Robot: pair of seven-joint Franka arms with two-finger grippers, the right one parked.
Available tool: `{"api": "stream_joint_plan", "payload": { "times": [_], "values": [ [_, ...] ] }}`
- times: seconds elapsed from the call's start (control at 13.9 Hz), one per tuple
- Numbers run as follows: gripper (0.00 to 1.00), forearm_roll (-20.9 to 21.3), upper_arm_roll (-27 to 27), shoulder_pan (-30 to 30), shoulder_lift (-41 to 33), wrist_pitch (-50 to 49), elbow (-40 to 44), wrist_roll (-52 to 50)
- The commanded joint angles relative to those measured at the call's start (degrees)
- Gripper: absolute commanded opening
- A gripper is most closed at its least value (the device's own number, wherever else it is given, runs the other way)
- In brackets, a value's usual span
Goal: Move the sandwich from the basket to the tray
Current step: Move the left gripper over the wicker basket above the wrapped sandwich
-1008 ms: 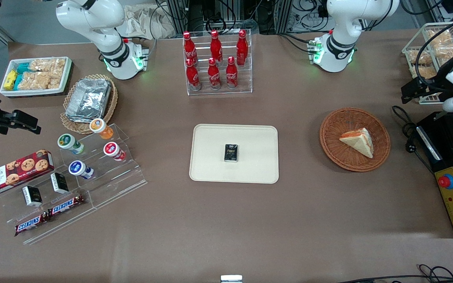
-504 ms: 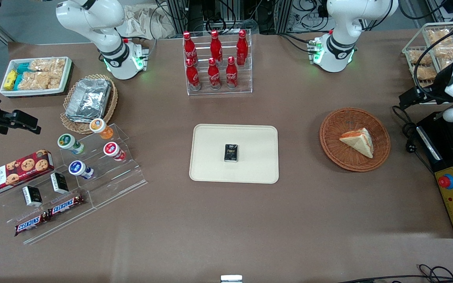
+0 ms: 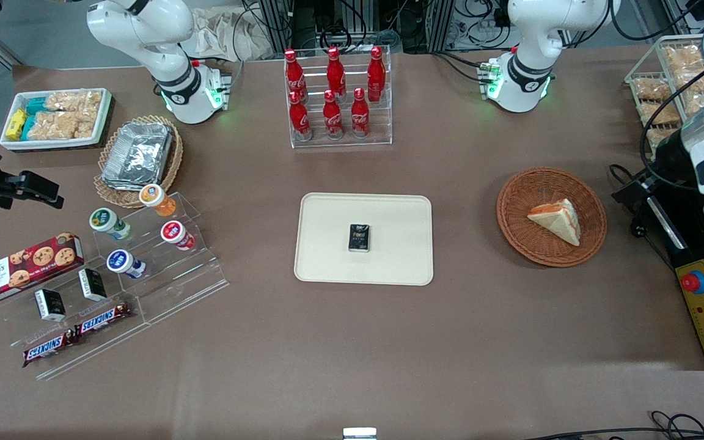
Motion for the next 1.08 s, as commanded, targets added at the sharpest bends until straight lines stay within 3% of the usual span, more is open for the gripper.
{"api": "stream_joint_plan", "payload": {
  "times": [0.0,0.43,1.01],
  "values": [
    [1.00,0.80,1.05,0.24,-4.35,6.50,-10.03,-6.70],
    [1.00,0.72,2.64,0.24,-5.40,22.23,-26.03,-18.13],
    [1.00,-0.43,4.32,0.16,-1.01,37.00,-35.54,-21.57]
  ]
}}
